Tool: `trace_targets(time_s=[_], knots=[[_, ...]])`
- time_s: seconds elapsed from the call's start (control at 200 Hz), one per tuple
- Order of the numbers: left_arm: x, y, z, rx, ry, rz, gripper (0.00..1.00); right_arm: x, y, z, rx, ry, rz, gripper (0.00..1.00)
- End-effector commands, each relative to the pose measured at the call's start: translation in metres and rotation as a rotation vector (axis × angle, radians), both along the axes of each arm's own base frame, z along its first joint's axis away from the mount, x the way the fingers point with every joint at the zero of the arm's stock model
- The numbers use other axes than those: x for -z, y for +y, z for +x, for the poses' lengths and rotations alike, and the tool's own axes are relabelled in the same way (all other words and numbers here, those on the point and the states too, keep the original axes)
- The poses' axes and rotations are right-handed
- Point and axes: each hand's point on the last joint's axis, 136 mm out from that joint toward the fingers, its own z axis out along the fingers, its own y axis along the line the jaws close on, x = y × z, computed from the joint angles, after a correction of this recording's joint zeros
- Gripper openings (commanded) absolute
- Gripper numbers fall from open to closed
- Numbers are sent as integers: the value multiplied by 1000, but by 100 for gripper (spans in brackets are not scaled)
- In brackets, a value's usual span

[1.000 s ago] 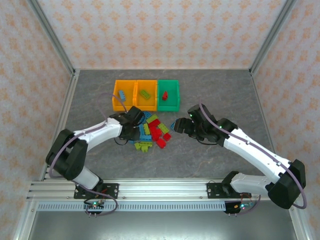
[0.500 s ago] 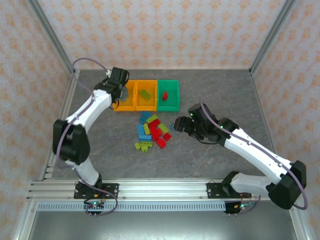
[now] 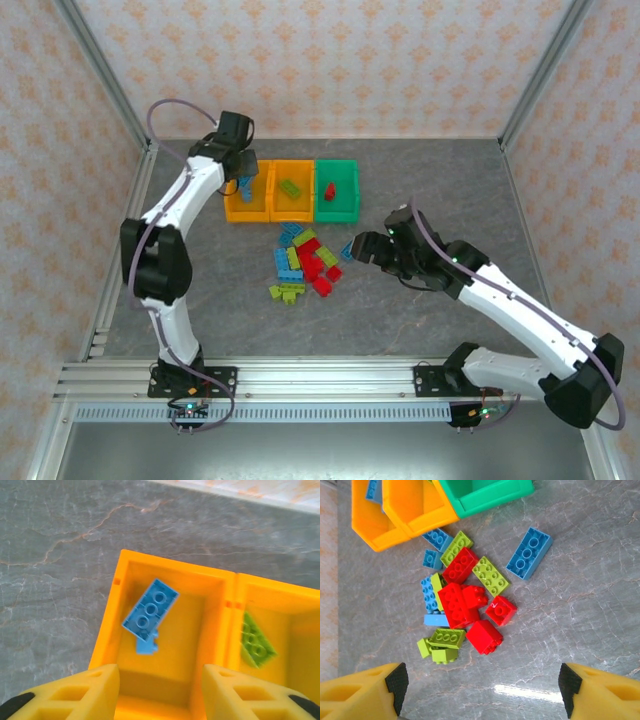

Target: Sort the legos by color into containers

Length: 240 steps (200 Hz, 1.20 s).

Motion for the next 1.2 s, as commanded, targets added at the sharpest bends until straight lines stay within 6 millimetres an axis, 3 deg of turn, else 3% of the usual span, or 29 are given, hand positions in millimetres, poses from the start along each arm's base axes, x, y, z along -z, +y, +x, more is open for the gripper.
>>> trace_targets(time_s=[0.0, 0.125, 0.27, 0.365, 0.44, 0.561, 0.716, 0.856, 0.911, 1.021, 1.196], knots=[[-59, -43, -57, 125, -118, -181, 47, 0, 16, 10, -52, -31, -65, 81], [-86, -72, -132, 269, -177, -195, 47, 11, 52, 18, -160, -18, -125, 81], [-98, -94, -208, 548, -151, -191, 48, 39, 90, 36, -261, -10, -196, 78], [-103, -94, -246, 670, -129, -182, 51, 58, 110, 46, -322, 17, -226, 76], [-101, -89, -265, 720, -132, -156, 57, 74, 125, 51, -365, 41, -239, 74], [-88, -80, -273, 725, -165, -110, 61, 101, 139, 60, -417, 69, -310, 71], [-71, -73, -267, 688, -192, -78, 66, 124, 144, 64, -463, 116, -401, 64], [-58, -68, -263, 666, -164, -41, 76, 139, 143, 59, -477, 147, -433, 49], [-55, -68, -262, 666, -165, -41, 80, 142, 143, 56, -482, 160, -430, 44], [-50, -69, -260, 661, -167, -44, 84, 142, 146, 50, -515, 173, -411, 43], [-44, -63, -260, 652, -149, -6, 87, 139, 139, 51, -527, 166, -459, 37]])
